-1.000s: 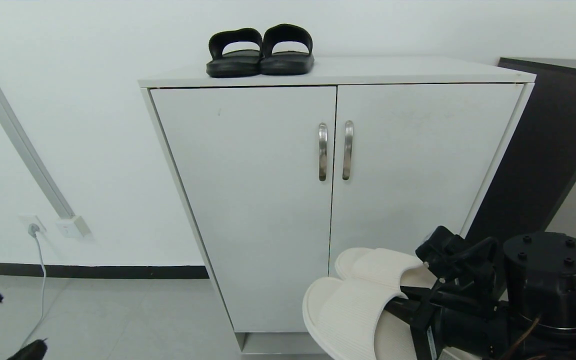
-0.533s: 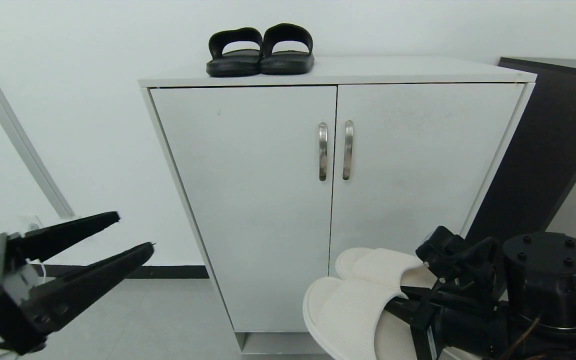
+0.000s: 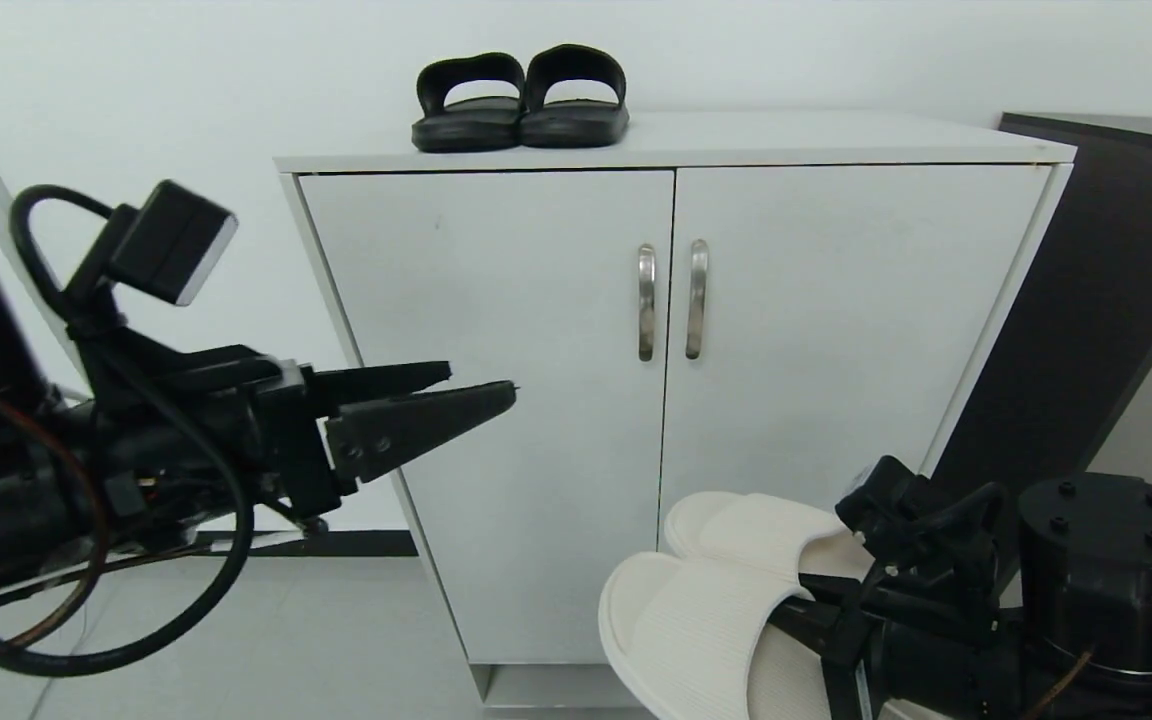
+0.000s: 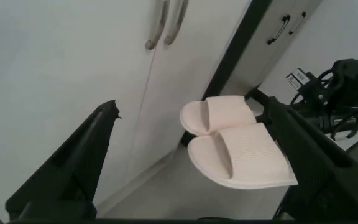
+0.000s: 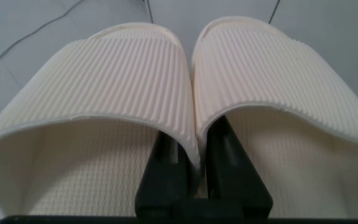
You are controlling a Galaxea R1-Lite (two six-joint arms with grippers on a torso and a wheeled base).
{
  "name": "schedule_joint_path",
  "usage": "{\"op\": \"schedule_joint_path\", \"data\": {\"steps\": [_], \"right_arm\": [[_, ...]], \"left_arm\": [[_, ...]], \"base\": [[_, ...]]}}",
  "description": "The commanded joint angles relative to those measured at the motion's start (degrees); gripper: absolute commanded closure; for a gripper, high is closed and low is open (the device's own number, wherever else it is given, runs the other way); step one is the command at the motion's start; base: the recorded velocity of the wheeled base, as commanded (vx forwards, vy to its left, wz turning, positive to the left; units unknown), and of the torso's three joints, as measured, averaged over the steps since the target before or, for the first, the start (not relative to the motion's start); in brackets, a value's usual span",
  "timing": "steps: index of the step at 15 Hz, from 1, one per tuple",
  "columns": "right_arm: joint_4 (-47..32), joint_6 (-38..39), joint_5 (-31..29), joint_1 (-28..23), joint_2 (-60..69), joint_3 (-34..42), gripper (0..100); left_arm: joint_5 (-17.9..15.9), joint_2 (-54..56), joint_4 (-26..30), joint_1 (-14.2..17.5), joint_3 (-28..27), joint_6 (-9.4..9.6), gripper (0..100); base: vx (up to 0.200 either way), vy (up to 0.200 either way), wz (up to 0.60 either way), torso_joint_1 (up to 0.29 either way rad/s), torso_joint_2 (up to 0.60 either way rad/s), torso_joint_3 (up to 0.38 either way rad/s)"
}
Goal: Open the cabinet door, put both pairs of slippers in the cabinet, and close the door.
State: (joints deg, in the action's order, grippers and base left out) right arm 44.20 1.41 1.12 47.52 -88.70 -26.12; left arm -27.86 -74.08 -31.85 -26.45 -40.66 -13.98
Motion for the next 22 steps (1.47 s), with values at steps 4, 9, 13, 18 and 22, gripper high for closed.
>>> {"op": "schedule_joint_path", "data": {"steps": [4, 9, 13, 18, 22], "right_arm": [[0.0, 0.1, 0.1, -0.1, -0.6, 0.5, 100], [0.0, 0.1, 0.2, -0.1, -1.7, 0.7, 100], [0.1, 0.1, 0.2, 0.0, -2.3, 1.0, 100], [0.1, 0.1, 0.2, -0.1, -2.3, 1.0, 100], [0.1, 0.1, 0.2, -0.1, -2.3, 1.3, 100]], "left_arm": [[0.4, -12.1, -0.1, -11.7, -13.5, -5.53, 0], [3.0, -21.6, 0.0, -13.6, -22.6, -5.62, 0], [0.9, -26.4, 0.4, -13.4, -28.5, -5.7, 0], [4.0, -29.2, 0.4, -13.4, -32.0, -5.7, 0], [9.1, -31.2, 2.5, -13.2, -36.4, -5.7, 0]], "base": [[0.0, 0.0, 0.0, 0.0, 0.0, 0.0], [0.0, 0.0, 0.0, 0.0, 0.0, 0.0], [0.0, 0.0, 0.0, 0.0, 0.0, 0.0], [0.0, 0.0, 0.0, 0.0, 0.0, 0.0], [0.0, 0.0, 0.0, 0.0, 0.0, 0.0]]}}
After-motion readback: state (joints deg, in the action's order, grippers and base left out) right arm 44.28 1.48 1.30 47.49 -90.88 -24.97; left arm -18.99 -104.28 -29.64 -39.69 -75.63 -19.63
